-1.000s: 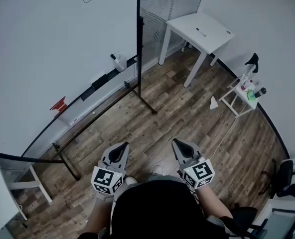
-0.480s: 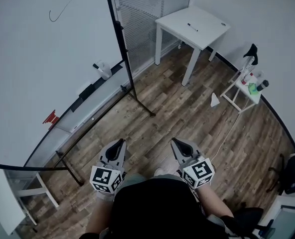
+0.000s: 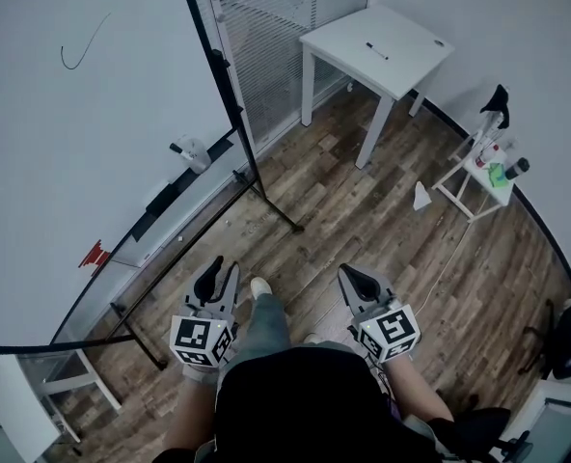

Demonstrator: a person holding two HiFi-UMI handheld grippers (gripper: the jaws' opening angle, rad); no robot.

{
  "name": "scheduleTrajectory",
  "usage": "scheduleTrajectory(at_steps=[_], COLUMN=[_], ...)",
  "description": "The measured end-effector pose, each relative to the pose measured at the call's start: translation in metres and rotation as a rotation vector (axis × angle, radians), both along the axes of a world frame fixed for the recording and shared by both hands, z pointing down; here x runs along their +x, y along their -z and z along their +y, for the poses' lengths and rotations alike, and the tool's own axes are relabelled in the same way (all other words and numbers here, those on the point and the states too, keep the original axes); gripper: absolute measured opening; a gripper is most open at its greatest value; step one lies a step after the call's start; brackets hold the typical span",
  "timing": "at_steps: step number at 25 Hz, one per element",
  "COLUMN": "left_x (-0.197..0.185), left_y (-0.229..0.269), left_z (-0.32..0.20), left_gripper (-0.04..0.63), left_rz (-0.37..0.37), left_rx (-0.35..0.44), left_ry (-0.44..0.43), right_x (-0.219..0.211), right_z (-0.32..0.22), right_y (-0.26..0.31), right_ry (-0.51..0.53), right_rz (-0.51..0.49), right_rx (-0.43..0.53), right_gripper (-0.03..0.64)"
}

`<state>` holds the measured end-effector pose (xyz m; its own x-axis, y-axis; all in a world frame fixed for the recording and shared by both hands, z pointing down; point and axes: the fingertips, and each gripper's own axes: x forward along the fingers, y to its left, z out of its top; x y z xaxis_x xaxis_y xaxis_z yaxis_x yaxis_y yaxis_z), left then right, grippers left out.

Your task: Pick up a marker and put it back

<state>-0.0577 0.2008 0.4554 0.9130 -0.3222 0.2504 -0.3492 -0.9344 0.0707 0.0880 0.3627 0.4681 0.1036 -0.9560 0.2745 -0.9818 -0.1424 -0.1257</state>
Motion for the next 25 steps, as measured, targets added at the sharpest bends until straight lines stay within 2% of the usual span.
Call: scheduleTrajectory(at_steps=[8,15,20,25], left_x=[0.034,0.049,0.044,0.035], left_y=[-0.019,-0.033,-0.041,-0.054], left_z=[-0.131,-0.211,-0.252,-0.279], left_gripper=[0.137,0.141,0.141,0.144], left_rz=[-0.001,0.013,0.009,-0.007], left_rx=[-0.025,-0.069,-0.093,-0.113], left_ry=[0.003,-0.009,0.043,0.095], right_x=[0.037,0.049,0.045,0.031], right_z=[-0.114,-0.206,-0.255,-0.303], right_y=[0.007,0.01,0.007,0.002], right_ry=[-0.037,-0.045,-0.008,0.086], right_rz=[0.032,0.046,0.048,0.064], right_rx=[-0.045,-0.07,-0.092,-0.114], right_gripper=[0.029,0.029,0.029,0.029])
